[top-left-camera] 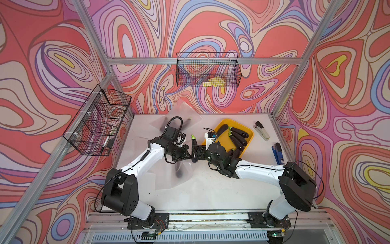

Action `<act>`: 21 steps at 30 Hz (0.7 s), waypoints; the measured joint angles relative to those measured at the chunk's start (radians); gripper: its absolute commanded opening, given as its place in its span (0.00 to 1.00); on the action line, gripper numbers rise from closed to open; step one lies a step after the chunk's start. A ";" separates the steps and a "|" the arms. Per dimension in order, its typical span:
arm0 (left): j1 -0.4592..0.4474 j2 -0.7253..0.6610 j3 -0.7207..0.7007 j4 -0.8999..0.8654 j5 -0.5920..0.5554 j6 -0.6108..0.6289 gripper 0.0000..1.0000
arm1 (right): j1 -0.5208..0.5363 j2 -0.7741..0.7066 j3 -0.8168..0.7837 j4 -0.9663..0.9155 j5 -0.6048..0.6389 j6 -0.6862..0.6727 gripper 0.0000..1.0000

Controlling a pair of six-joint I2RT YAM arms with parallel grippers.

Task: Place the eggplant in a zip-top bag and seal the zipper
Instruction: Place the eggplant in the zipper food storage bag.

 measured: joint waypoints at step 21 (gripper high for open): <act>-0.071 -0.052 0.010 -0.085 -0.244 0.074 0.00 | -0.220 -0.089 0.129 -0.341 -0.132 -0.077 0.98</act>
